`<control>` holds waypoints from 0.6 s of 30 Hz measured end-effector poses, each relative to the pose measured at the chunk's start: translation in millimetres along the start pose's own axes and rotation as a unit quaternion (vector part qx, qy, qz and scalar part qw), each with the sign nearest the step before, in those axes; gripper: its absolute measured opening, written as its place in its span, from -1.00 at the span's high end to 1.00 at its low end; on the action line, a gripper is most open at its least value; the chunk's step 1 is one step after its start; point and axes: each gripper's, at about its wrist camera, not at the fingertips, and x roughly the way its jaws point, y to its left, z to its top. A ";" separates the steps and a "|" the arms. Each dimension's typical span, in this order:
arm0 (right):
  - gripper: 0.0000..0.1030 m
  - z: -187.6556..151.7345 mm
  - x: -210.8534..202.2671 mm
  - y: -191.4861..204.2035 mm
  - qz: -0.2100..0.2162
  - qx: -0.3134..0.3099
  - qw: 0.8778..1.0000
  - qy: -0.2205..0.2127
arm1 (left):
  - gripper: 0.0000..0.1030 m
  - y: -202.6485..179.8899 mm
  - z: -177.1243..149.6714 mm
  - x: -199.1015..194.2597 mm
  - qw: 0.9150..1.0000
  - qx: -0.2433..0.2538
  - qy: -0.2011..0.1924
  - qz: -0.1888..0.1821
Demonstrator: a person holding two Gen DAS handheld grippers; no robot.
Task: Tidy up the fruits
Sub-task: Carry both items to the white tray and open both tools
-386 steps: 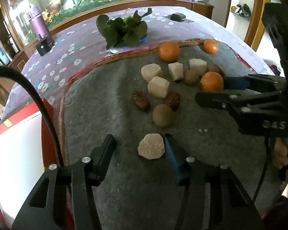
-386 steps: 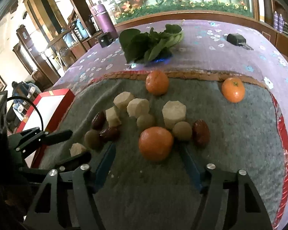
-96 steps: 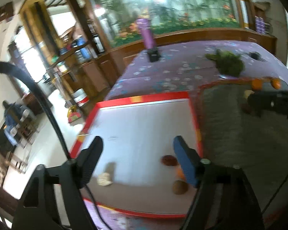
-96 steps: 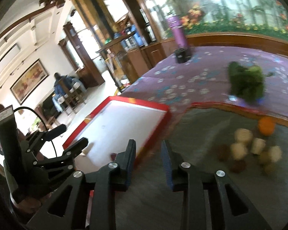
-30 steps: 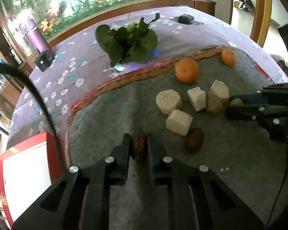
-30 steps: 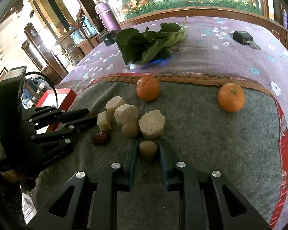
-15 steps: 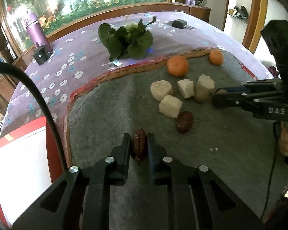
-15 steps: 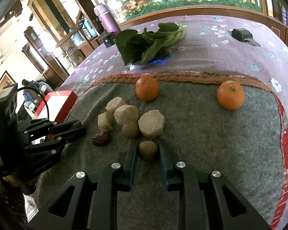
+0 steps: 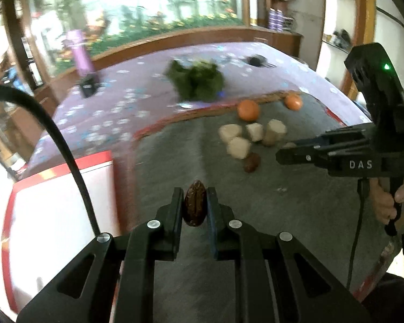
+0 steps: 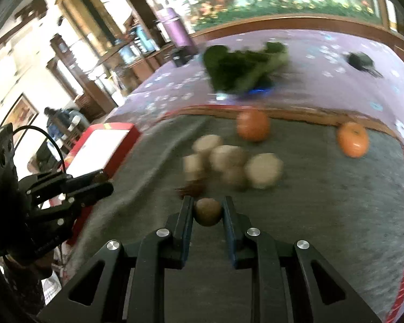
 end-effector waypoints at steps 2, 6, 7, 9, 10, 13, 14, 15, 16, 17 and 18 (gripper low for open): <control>0.58 2.6 4.8 22.5 0.011 -0.019 1.000 0.006 | 0.73 16.2 -8.5 -13.9 1.000 -0.016 -0.008 0.017; 0.58 6.8 22.0 74.5 0.034 -0.064 0.997 0.018 | 0.73 53.7 -31.5 -37.0 0.997 -0.054 -0.011 0.056; 0.58 7.4 27.9 90.2 0.040 -0.077 0.996 0.021 | 0.73 62.7 -37.4 -40.4 0.996 -0.063 -0.010 0.067; 0.58 7.3 37.5 116.3 0.054 -0.097 0.994 0.023 | 0.73 80.1 -49.9 -45.4 0.993 -0.082 -0.005 0.081; 0.58 6.8 42.4 127.5 0.062 -0.104 0.992 0.024 | 0.73 87.9 -55.9 -46.9 0.992 -0.090 -0.003 0.089; 0.59 5.9 57.9 157.2 0.082 -0.117 0.989 0.032 | 0.73 107.8 -72.5 -49.5 0.988 -0.110 0.003 0.110; 0.59 5.2 62.6 166.2 0.087 -0.122 0.988 0.035 | 0.73 112.8 -76.6 -49.1 0.987 -0.117 0.005 0.114; 0.59 4.2 67.7 175.5 0.092 -0.128 0.987 0.038 | 0.73 118.7 -81.3 -48.4 0.985 -0.123 0.008 0.118; 0.59 2.2 70.6 183.7 0.095 -0.133 0.986 0.041 | 0.73 122.6 -84.5 -47.4 0.984 -0.128 0.011 0.120; 0.59 0.9 74.8 190.9 0.098 -0.138 0.985 0.043 | 0.73 126.5 -88.2 -46.1 0.984 -0.134 0.013 0.121; 0.59 -0.2 78.4 195.7 0.100 -0.142 0.984 0.044 | 0.73 130.7 -92.0 -44.3 0.983 -0.140 0.016 0.120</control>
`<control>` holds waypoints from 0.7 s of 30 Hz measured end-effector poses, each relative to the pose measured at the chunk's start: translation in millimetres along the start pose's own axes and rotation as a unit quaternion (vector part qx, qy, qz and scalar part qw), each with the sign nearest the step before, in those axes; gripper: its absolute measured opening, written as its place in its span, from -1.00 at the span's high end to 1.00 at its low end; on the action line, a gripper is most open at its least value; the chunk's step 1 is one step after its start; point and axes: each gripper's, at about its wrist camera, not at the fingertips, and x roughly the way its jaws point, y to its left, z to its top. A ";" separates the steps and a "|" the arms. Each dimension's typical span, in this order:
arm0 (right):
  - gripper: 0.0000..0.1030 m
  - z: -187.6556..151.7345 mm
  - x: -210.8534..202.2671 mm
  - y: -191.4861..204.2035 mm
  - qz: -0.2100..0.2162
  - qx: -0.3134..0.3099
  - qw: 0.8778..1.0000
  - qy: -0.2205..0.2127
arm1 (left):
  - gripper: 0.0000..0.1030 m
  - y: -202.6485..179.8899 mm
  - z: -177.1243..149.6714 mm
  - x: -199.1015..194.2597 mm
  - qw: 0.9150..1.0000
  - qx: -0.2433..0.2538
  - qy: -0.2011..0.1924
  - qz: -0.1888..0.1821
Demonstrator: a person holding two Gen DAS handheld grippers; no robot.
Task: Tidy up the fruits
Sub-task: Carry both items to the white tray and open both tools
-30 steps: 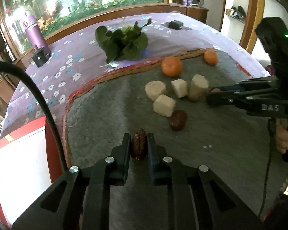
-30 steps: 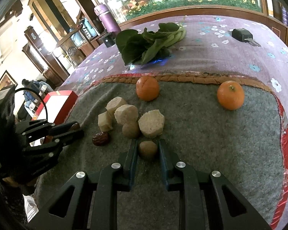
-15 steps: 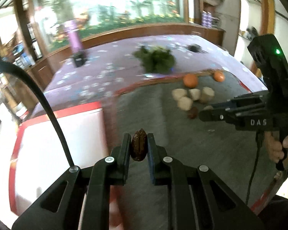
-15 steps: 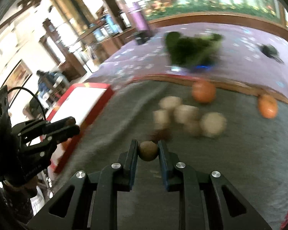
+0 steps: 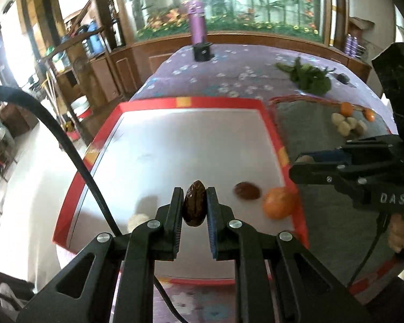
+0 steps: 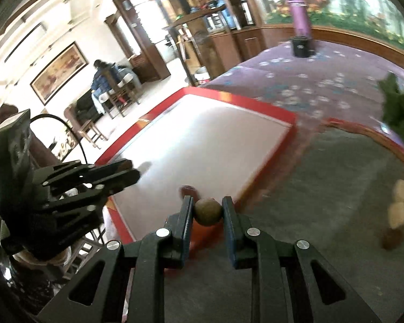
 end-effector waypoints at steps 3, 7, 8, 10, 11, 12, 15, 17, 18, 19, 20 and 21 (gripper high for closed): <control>0.59 3.1 17.4 9.5 0.001 -0.004 1.000 0.005 | 0.73 8.0 -5.5 6.1 1.000 -0.009 0.008 -0.002; 0.59 2.9 31.9 14.1 0.002 0.001 1.000 0.009 | 0.73 13.9 -10.0 8.7 1.000 -0.017 0.012 -0.005; 0.59 2.5 33.8 14.9 0.001 -0.001 1.000 0.009 | 0.73 14.6 -10.0 9.6 1.000 -0.018 0.012 -0.005; 0.58 2.6 38.1 16.7 -0.001 -0.006 1.000 0.010 | 0.73 16.5 -10.7 10.3 1.000 -0.019 0.012 -0.005; 0.56 2.6 39.9 17.0 -0.001 -0.006 1.000 0.012 | 0.73 17.2 -11.1 10.7 1.000 -0.020 0.014 -0.004; 0.52 2.6 40.8 17.9 0.001 -0.004 1.000 0.013 | 0.73 17.7 -11.7 11.7 1.000 -0.021 0.016 -0.001; 0.52 3.0 41.4 20.6 0.007 -0.001 1.000 0.009 | 0.71 20.3 -12.7 13.2 0.999 -0.026 0.019 0.006; 0.52 3.1 39.1 22.0 0.018 0.002 1.000 0.005 | 0.58 22.2 -12.7 14.0 0.999 -0.029 0.024 0.013; 0.51 3.4 37.4 22.5 0.025 0.002 1.000 0.002 | 0.41 22.6 -11.6 14.7 0.999 -0.033 0.024 0.018; 0.50 4.4 35.0 22.3 0.037 0.003 0.999 -0.002 | 0.32 23.1 -10.6 14.6 0.999 -0.036 0.025 0.022; 0.48 4.4 31.7 22.7 0.053 0.006 0.999 -0.005 | 0.17 23.1 -9.7 13.9 0.999 -0.037 0.024 0.024; 0.47 5.0 28.2 21.7 0.067 0.009 0.998 -0.009 | 0.08 22.6 -9.0 12.1 0.999 -0.036 0.022 0.027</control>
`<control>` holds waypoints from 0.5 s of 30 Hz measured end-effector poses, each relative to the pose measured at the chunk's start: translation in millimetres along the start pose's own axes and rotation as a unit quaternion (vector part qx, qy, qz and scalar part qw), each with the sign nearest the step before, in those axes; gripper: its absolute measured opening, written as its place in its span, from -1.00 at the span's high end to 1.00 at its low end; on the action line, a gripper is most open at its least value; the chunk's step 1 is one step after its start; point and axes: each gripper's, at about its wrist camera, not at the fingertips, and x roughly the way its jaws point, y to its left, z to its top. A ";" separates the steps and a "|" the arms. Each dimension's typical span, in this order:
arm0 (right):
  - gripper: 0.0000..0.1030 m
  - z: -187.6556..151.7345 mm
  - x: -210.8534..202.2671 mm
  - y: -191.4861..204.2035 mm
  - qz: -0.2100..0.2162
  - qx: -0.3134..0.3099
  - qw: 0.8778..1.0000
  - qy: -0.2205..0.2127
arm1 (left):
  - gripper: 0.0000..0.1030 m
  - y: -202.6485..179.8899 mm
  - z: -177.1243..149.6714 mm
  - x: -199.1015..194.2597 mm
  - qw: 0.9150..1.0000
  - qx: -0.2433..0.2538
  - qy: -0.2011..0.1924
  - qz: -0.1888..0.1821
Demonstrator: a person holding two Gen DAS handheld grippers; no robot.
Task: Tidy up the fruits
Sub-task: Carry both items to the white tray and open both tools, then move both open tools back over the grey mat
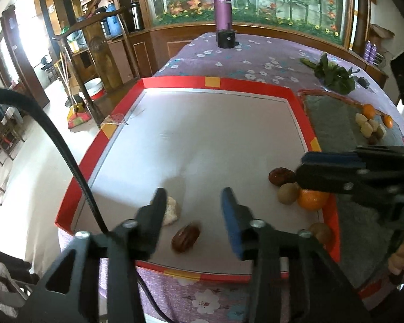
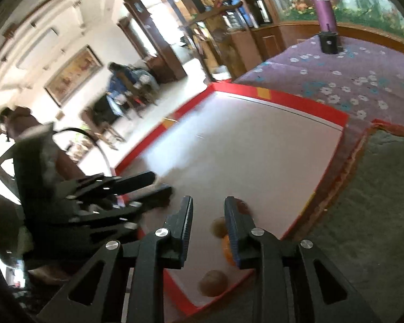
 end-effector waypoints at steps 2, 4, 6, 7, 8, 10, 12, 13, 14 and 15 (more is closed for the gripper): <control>0.40 1.2 -11.1 -3.5 0.002 0.005 1.000 -0.017 | 0.00 -1.5 1.1 -4.6 1.000 0.003 -0.006 0.005; 0.40 2.5 -24.2 -13.5 -0.009 0.016 0.999 -0.031 | -0.03 -6.0 3.9 -9.6 1.000 0.008 -0.013 0.005; 0.39 1.0 -38.1 -27.2 -0.021 0.027 0.998 -0.044 | -0.10 -15.1 6.4 -14.5 1.000 0.017 -0.019 -0.002; 0.39 -1.3 -48.5 -38.3 -0.033 0.037 0.997 -0.051 | -0.12 -22.7 8.3 -17.0 0.999 0.026 -0.022 -0.007; 0.39 -3.3 -55.3 -46.2 -0.041 0.045 0.997 -0.055 | -0.13 -30.3 10.2 -18.8 0.999 0.034 -0.024 -0.011; 0.39 -10.3 -74.3 -66.0 -0.061 0.063 0.994 -0.066 | -0.13 -52.1 14.8 -23.4 0.997 0.059 -0.030 -0.024; 0.38 -21.1 -96.3 -85.3 -0.085 0.080 0.990 -0.076 | -0.13 -74.6 18.7 -27.8 0.995 0.085 -0.035 -0.041; 0.37 -28.3 -110.2 -98.4 -0.098 0.092 0.987 -0.083 | -0.14 -86.8 21.5 -29.9 0.993 0.097 -0.038 -0.051; 0.36 -32.7 -120.6 -108.8 -0.107 0.102 0.985 -0.088 | -0.17 -98.2 23.7 -31.6 0.992 0.107 -0.040 -0.060; 0.34 -38.9 -132.0 -118.8 -0.117 0.113 0.982 -0.094 | -0.21 -110.4 26.0 -33.2 0.990 0.118 -0.041 -0.071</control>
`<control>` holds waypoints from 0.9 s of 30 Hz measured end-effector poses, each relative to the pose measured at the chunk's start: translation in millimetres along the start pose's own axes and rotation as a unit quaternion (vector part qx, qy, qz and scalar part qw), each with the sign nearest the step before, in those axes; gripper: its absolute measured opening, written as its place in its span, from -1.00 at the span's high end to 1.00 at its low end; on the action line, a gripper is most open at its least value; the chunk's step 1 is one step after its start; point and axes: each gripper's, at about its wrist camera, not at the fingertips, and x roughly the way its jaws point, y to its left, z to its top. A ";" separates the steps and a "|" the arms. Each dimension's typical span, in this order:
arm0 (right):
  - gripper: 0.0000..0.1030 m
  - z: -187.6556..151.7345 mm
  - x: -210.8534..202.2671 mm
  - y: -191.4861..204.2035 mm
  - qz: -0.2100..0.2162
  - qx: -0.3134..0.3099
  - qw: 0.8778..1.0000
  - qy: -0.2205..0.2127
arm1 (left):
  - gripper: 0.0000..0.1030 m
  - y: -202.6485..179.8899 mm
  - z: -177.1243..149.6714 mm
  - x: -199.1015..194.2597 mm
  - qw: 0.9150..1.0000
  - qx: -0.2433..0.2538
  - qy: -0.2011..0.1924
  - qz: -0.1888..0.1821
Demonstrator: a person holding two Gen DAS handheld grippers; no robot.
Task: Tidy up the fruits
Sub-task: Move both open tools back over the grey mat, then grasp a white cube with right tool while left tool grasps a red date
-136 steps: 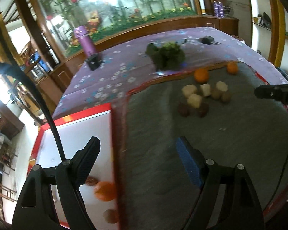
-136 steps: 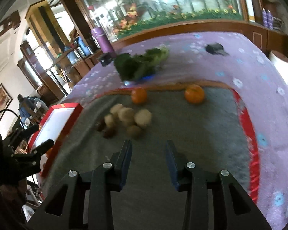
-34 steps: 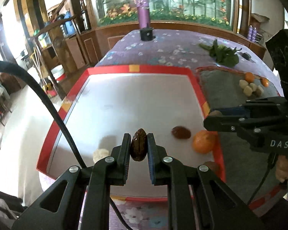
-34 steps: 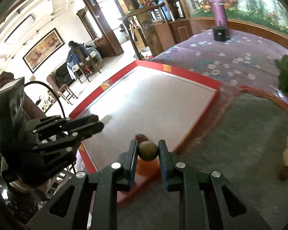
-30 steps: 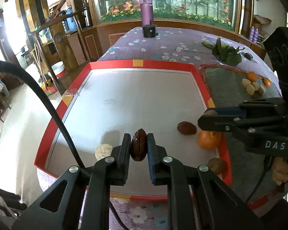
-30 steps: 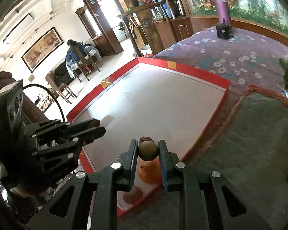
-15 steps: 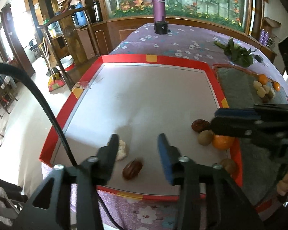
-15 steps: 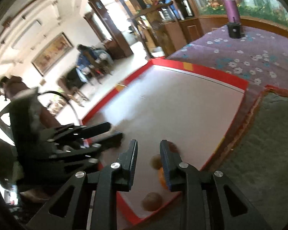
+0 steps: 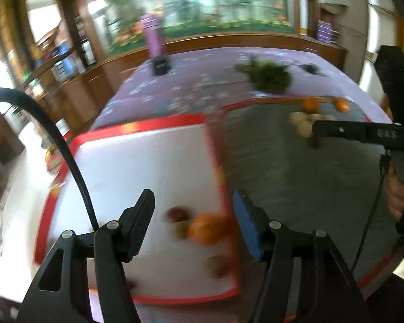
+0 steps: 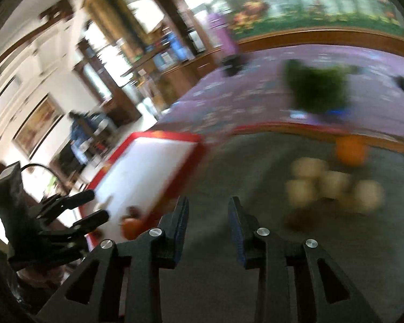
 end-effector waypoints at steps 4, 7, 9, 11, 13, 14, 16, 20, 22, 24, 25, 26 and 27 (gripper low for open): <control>0.32 -5.1 -40.1 -55.8 -0.045 0.047 0.998 -0.025 | -0.29 -42.3 18.1 7.0 0.999 0.040 -0.002 -0.029; 0.31 -9.7 -58.9 -82.9 -0.064 0.070 0.995 -0.030 | -0.29 -68.9 31.2 18.9 0.997 0.061 0.005 -0.046; 0.30 -9.7 -64.0 -93.9 -0.077 0.070 0.994 -0.029 | -0.29 -80.5 38.4 27.7 0.996 0.066 0.012 -0.057; 0.29 -8.7 -67.8 -104.9 -0.085 0.071 0.994 -0.023 | -0.29 -93.7 44.0 35.9 0.995 0.070 0.020 -0.062; 0.29 -6.2 -65.6 -112.4 -0.085 0.075 0.993 -0.015 | -0.29 -105.1 49.1 43.7 0.995 0.076 0.031 -0.064; 0.28 -5.8 -64.5 -114.2 -0.086 0.075 0.993 -0.011 | -0.29 -109.7 49.9 45.1 0.994 0.079 0.034 -0.066; 0.28 -1.8 -56.9 -116.3 -0.093 0.071 0.993 0.001 | -0.29 -119.0 51.9 48.4 0.993 0.082 0.039 -0.076; 0.28 3.4 -43.9 -116.1 -0.098 0.066 0.993 0.017 | -0.29 -130.0 54.0 54.7 0.991 0.092 0.046 -0.081; 0.28 9.3 -34.6 -115.0 -0.104 0.064 0.992 0.025 | -0.29 -131.9 54.1 59.4 0.991 0.094 0.054 -0.080; 0.28 12.8 -27.9 -114.5 -0.112 0.065 0.991 0.030 | -0.29 -133.4 54.0 63.3 0.990 0.095 0.059 -0.083; 0.28 14.4 -23.9 -112.9 -0.116 0.065 0.991 0.033 | -0.29 -133.6 54.5 65.0 0.990 0.094 0.062 -0.084; 0.28 15.6 -20.1 -112.5 -0.121 0.063 0.990 0.038 | -0.29 -134.3 55.7 67.8 0.990 0.093 0.064 -0.085; 0.28 15.8 -16.4 -112.1 -0.129 0.058 0.989 0.042 | -0.29 -134.4 56.6 69.5 0.990 0.092 0.065 -0.087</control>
